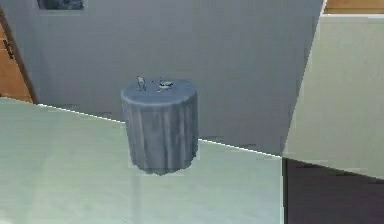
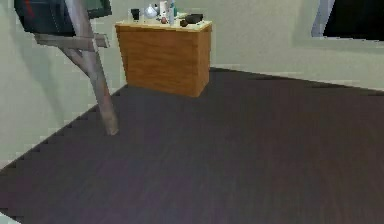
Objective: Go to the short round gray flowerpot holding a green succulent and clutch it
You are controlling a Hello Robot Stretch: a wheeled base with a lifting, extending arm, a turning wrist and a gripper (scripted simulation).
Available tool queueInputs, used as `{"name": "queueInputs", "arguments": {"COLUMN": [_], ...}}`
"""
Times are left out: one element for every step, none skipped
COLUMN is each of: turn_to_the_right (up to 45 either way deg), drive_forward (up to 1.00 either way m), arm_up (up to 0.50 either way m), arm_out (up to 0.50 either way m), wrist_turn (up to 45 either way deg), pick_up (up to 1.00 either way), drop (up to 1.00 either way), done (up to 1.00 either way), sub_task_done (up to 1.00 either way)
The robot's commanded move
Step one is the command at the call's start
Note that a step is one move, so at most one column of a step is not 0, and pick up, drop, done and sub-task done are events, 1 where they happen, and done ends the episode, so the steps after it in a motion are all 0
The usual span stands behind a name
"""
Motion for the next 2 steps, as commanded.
{"name": "queueInputs", "arguments": {"turn_to_the_right": [0.0,-45.0], "drive_forward": [0.95,0.0], "arm_up": [0.0,0.0], "arm_out": [0.0,0.0], "wrist_turn": [0.0,0.0], "pick_up": [0.0,0.0], "drop": [0.0,0.0], "done": [0.0,0.0], "sub_task_done": [0.0,0.0]}}
